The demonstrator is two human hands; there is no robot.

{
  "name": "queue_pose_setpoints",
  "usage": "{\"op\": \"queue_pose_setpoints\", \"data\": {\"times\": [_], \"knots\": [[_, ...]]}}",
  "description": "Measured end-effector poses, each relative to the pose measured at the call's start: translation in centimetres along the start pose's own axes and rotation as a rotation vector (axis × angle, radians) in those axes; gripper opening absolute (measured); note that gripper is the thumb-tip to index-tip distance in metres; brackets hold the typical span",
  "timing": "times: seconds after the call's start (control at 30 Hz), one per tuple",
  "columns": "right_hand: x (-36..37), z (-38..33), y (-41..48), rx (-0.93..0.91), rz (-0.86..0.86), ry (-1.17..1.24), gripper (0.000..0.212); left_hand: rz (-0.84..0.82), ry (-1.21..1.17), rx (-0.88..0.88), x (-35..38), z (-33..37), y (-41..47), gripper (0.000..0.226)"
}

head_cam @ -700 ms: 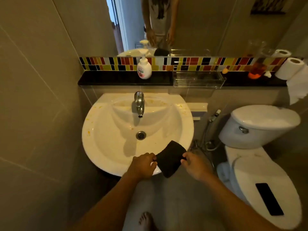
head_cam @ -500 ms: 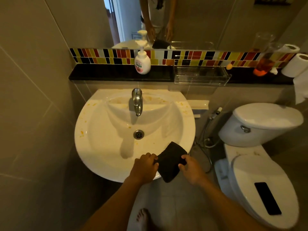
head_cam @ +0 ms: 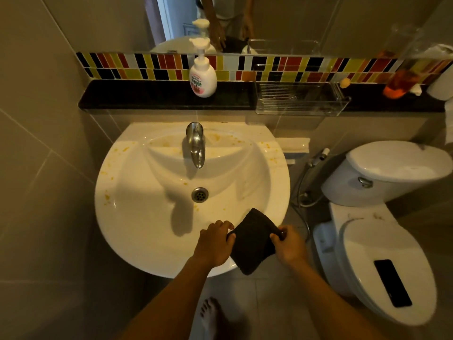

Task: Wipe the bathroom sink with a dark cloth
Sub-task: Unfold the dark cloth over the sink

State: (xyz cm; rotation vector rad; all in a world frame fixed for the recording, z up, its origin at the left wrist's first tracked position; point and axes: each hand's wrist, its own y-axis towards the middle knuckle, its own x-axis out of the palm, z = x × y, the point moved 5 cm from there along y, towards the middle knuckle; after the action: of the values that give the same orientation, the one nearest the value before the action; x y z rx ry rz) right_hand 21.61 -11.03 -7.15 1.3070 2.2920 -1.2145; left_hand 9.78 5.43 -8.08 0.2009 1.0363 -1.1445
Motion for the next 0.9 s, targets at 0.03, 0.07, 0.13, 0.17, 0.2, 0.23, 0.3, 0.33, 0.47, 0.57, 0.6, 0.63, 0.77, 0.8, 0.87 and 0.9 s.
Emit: {"op": "queue_pose_setpoints", "data": {"times": [0.03,0.07,0.13,0.17,0.2,0.23,0.3,0.33,0.47,0.57,0.6,0.63,0.77,0.8,0.87,0.9], "knots": [[-0.1,0.0,0.0,-0.003,0.009,0.005,0.02,-0.001,-0.003,0.003,0.0,0.1,0.0,0.031],[-0.3,-0.1,0.0,-0.016,0.015,0.005,0.016,0.002,-0.006,0.007,-0.1,0.2,0.0,0.031],[-0.4,-0.4,-0.1,-0.047,0.011,0.011,0.013,0.01,-0.014,0.014,-0.4,0.4,0.0,0.031],[-0.5,-0.6,-0.3,-0.062,0.003,0.022,0.012,0.014,-0.015,0.019,-0.6,0.6,-0.1,0.031],[-0.5,-0.7,-0.5,-0.08,-0.009,0.033,0.011,0.021,-0.013,0.028,-0.8,0.8,-0.1,0.031],[-0.4,-1.0,-0.7,-0.102,-0.027,0.041,0.01,0.028,-0.011,0.036,-1.1,1.1,-0.3,0.031],[-0.3,-1.6,-1.3,-0.158,-0.077,0.042,0.008,0.043,0.0,0.053,-1.8,1.5,-0.6,0.033],[-0.3,-2.0,-1.6,-0.189,-0.1,0.05,0.008,0.052,0.009,0.065,-2.1,1.8,-0.8,0.033],[-1.1,-4.3,-3.3,-0.296,-0.159,0.069,0.009,0.079,0.028,0.105,-3.4,2.7,-1.8,0.034],[-1.9,-6.3,-5.0,-0.365,-0.218,0.068,0.01,0.107,0.004,0.131,-5.1,3.8,-2.8,0.035],[-2.2,-7.0,-5.6,-0.392,-0.239,0.05,0.01,0.121,-0.008,0.139,-5.7,4.2,-3.1,0.036],[-2.5,-7.6,-6.1,-0.411,-0.255,0.035,0.011,0.131,-0.024,0.145,-6.2,4.5,-3.3,0.037],[-3.9,-10.1,-8.1,-0.468,-0.29,-0.002,0.013,0.16,-0.147,0.161,-8.4,6.6,-4.5,0.044],[-4.2,-10.9,-8.6,-0.497,-0.297,-0.002,0.018,0.152,-0.185,0.168,-8.8,7.3,-4.7,0.046],[-5.3,-12.4,-9.7,-0.571,-0.291,0.055,0.028,0.134,-0.246,0.196,-9.7,8.5,-5.4,0.045],[-6.0,-13.1,-10.3,-0.6,-0.286,0.092,0.029,0.133,-0.267,0.208,-10.1,9.0,-5.8,0.042]]}}
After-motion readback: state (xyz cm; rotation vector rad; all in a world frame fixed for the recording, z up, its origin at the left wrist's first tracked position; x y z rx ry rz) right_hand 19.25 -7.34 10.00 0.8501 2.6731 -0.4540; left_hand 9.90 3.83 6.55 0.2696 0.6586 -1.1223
